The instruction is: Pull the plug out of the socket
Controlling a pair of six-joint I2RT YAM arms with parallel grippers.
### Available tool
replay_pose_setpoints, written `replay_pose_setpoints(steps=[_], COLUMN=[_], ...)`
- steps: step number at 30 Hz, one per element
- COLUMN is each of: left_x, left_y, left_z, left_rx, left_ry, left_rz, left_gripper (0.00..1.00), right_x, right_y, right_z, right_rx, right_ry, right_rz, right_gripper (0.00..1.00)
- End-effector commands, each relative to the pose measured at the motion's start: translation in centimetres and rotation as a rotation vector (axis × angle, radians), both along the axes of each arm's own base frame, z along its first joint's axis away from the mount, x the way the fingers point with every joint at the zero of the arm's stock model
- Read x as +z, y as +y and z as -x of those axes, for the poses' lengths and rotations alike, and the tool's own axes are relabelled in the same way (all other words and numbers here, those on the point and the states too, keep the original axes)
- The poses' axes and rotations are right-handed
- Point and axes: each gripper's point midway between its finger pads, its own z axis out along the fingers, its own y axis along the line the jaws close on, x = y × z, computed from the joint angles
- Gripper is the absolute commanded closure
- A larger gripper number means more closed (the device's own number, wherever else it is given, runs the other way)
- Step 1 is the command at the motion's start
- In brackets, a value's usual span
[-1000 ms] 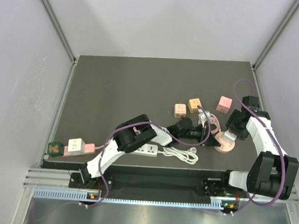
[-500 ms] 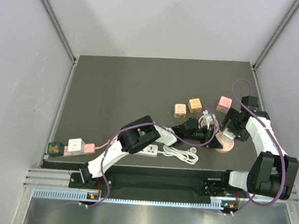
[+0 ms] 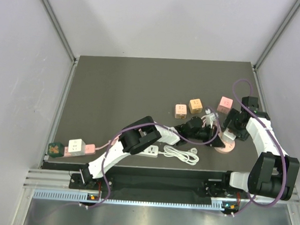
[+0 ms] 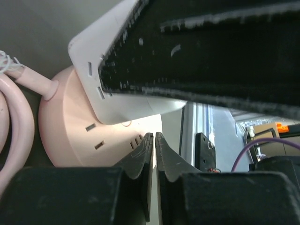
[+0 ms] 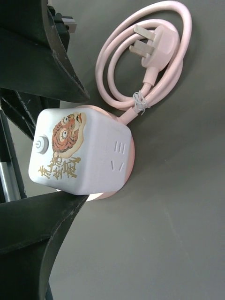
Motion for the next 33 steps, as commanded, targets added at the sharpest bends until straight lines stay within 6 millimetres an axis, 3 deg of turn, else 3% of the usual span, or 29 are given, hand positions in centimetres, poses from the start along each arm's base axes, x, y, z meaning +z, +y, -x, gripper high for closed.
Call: replay_pose_setpoints(steps=[1, 5, 12, 15, 18, 19, 21, 22, 23, 26, 33], left_x=[-2.2, -3.7, -6.1, -7.0, -8.0, -8.2, -8.6, -8.6, -8.8, -9.8, -10.1], left_y=[-0.3, -0.6, 0.2, 0.8, 1.3, 1.4, 1.6, 1.5, 1.6, 1.8, 1.3], left_z=[-0.7, -1.3, -1.8, -1.9, -1.9, -1.8, -2.0, -2.0, -2.2, -2.3, -2.4], left_rx=[0.039, 0.065, 0.13, 0.158, 0.174, 0.178, 0.19, 0.194, 0.204, 0.227, 0.252], left_ry=[0.021, 0.058, 0.111, 0.13, 0.152, 0.158, 0.166, 0.164, 0.163, 0.18, 0.147], left_rz=[-0.065, -0.124, -0.239, -0.277, -0.313, -0.319, -0.332, -0.338, -0.345, -0.391, -0.45], left_gripper=[0.9, 0.99, 1.0, 1.0, 1.0, 1.0, 1.0, 1.0, 1.0, 1.0, 1.0], right_x=[-0.3, -0.5, -0.8, -0.8, -0.4, -0.2, 0.4, 0.7, 1.4, 2.5, 4.0], right_y=[0.0, 0.2, 0.1, 0.1, 0.1, 0.1, 0.0, 0.0, 0.0, 0.1, 0.2], right_z=[-0.8, -0.9, -1.0, -1.1, -1.3, -1.4, -1.7, -1.8, -2.2, -2.3, -2.0], right_rx=[-0.011, -0.013, -0.021, -0.024, -0.022, -0.025, -0.024, -0.024, -0.024, -0.029, -0.033], right_ry=[-0.025, -0.026, -0.033, -0.044, -0.064, -0.07, -0.088, -0.096, -0.115, -0.131, -0.139], right_rz=[0.008, 0.004, 0.011, 0.011, 0.012, 0.013, 0.016, 0.017, 0.018, 0.01, 0.01], right_gripper=[0.27, 0.29, 0.35, 0.43, 0.58, 0.71, 0.84, 0.98, 1.0, 1.0, 1.0])
